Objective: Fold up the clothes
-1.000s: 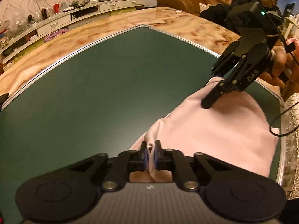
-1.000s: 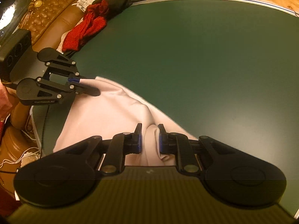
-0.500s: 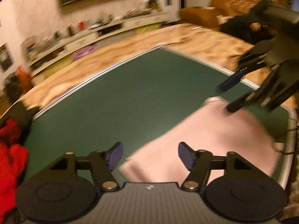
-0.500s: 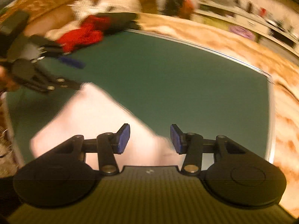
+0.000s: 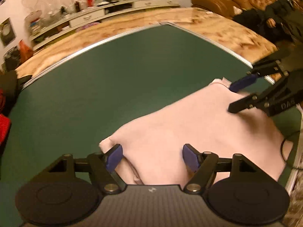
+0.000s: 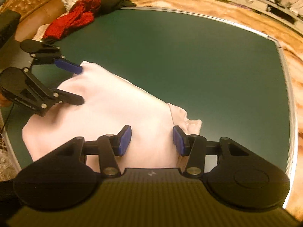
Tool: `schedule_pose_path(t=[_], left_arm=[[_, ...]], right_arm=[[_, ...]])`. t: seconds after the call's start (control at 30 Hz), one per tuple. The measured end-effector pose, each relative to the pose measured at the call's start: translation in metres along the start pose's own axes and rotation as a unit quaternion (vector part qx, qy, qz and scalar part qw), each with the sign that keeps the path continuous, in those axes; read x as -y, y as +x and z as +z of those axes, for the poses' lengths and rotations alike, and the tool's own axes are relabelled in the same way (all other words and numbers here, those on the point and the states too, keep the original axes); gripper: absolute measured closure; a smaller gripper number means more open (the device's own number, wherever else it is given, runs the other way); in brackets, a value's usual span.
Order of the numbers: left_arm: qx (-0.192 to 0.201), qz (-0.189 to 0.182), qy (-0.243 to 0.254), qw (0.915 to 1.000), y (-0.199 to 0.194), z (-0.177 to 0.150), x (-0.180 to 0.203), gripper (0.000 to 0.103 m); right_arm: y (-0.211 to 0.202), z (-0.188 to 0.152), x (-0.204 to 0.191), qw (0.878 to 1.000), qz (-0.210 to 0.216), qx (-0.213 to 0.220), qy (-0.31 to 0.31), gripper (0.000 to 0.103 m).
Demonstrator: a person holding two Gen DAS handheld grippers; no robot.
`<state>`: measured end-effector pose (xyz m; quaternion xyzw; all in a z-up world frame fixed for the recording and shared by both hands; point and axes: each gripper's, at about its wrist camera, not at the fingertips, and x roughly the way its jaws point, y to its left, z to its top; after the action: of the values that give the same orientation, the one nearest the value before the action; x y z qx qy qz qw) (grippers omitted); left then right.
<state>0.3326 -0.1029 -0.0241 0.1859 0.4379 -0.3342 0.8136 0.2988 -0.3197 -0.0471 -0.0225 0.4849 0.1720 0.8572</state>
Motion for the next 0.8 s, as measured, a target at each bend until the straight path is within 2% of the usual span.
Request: schedule_pose_path(t=[0.07, 0.13, 0.2, 0.23, 0.3, 0.37, 0.5, 0.53, 0.63, 0.7, 0.8], left_arm=[[0.014, 0.002, -0.005, 0.9999, -0.019, -0.003, 0.014, 0.022], [0.032, 0.003, -0.005, 0.9995, -0.038, -0.01, 0.035, 0.012], [0.038, 0.01, -0.002, 0.9992, -0.046, -0.022, 0.054, 0.012], [0.038, 0.027, 0.003, 0.9989, -0.047, -0.03, 0.065, 0.012], [0.033, 0.051, 0.02, 0.9979, -0.043, -0.041, 0.077, 0.012], [0.032, 0.047, 0.027, 0.998, -0.037, -0.051, 0.08, 0.012], [-0.009, 0.045, 0.002, 0.9989, -0.016, -0.062, 0.073, 0.012], [-0.012, 0.04, -0.007, 0.9991, -0.015, -0.065, 0.07, 0.012], [-0.01, 0.036, -0.054, 0.9979, -0.026, -0.064, 0.059, 0.012], [-0.008, 0.055, -0.096, 0.9938, -0.036, -0.058, 0.05, 0.011], [-0.009, 0.091, -0.159, 0.983, -0.052, -0.048, 0.039, 0.007]], right_arm=[[-0.012, -0.002, -0.017, 0.999, -0.029, 0.014, 0.002, 0.047], [-0.025, -0.007, -0.038, 0.998, -0.056, 0.03, 0.001, 0.045], [-0.034, -0.017, -0.063, 0.997, -0.068, 0.045, 0.0, 0.037], [-0.036, -0.024, -0.074, 0.996, -0.075, 0.052, 0.0, 0.034], [-0.04, -0.036, -0.094, 0.994, -0.088, 0.062, 0.002, 0.033], [-0.037, -0.048, -0.103, 0.994, -0.1, 0.051, 0.006, 0.033], [-0.021, -0.064, -0.101, 0.993, -0.117, 0.014, 0.004, 0.032], [-0.019, -0.065, -0.099, 0.993, -0.114, 0.01, 0.009, 0.028], [-0.024, -0.06, -0.093, 0.993, -0.109, 0.001, 0.04, 0.025], [-0.029, -0.054, -0.089, 0.992, -0.112, -0.004, 0.065, 0.025], [-0.042, -0.041, -0.086, 0.982, -0.144, 0.001, 0.119, 0.025]])
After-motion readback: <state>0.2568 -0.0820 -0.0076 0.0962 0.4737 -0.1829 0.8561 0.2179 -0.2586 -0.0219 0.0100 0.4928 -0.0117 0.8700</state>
